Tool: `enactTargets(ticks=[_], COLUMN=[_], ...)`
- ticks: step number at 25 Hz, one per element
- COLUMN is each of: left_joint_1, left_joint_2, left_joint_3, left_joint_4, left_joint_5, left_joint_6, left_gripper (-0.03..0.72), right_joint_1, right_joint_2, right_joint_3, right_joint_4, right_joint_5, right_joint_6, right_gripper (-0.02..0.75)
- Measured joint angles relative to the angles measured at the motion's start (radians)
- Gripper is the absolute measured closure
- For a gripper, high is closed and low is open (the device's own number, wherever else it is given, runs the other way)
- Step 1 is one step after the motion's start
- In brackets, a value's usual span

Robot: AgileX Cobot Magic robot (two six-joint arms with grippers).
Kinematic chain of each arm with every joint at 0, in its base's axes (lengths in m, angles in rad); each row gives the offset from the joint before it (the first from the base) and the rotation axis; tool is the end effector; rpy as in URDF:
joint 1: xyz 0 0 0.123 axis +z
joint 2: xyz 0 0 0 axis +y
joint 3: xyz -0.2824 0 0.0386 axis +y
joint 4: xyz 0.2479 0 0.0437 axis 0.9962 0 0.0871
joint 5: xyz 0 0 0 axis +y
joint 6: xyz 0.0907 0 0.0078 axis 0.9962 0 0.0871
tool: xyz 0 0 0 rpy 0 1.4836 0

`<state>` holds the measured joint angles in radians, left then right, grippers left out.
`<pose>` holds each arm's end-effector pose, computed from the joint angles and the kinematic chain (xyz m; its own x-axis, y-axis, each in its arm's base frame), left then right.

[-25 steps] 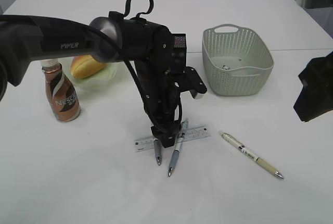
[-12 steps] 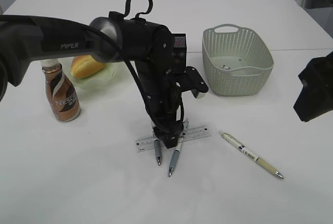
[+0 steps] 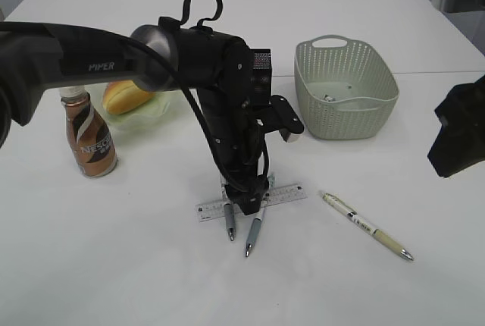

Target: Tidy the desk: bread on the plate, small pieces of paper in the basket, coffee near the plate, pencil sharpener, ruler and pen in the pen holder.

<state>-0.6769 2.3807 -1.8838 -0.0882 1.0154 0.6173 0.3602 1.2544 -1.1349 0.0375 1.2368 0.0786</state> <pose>0.3723 -0.3079 0.1202 -0.3068 0.9376 -0.1636 0.9494 0.3136 0.0171 0.2114 0.0831 0.3303 -0.9227 -0.2506 -0.2930 -0.2795 0.9582 0.0607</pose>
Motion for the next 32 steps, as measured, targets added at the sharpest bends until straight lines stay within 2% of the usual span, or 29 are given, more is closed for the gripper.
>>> enactTargets(ticks=[16, 19, 25, 32], left_joint_1=[0.0, 0.0, 0.0, 0.0], left_joint_2=[0.021, 0.025, 0.025, 0.025], left_joint_3=[0.0, 0.0, 0.0, 0.0], left_joint_4=[0.01, 0.016, 0.025, 0.027], left_joint_5=[-0.006, -0.006, -0.006, -0.006], left_joint_6=[0.0, 0.0, 0.002, 0.002], left_gripper=[0.111, 0.168, 0.407, 0.426], right_joint_1=[0.0, 0.0, 0.0, 0.0], right_joint_2=[0.0, 0.0, 0.0, 0.0], right_joint_3=[0.0, 0.0, 0.0, 0.0], right_joint_4=[0.0, -0.002, -0.008, -0.008], right_joint_5=[0.0, 0.0, 0.0, 0.0], right_joint_6=[0.0, 0.0, 0.0, 0.0], right_gripper=[0.29, 0.29, 0.29, 0.29])
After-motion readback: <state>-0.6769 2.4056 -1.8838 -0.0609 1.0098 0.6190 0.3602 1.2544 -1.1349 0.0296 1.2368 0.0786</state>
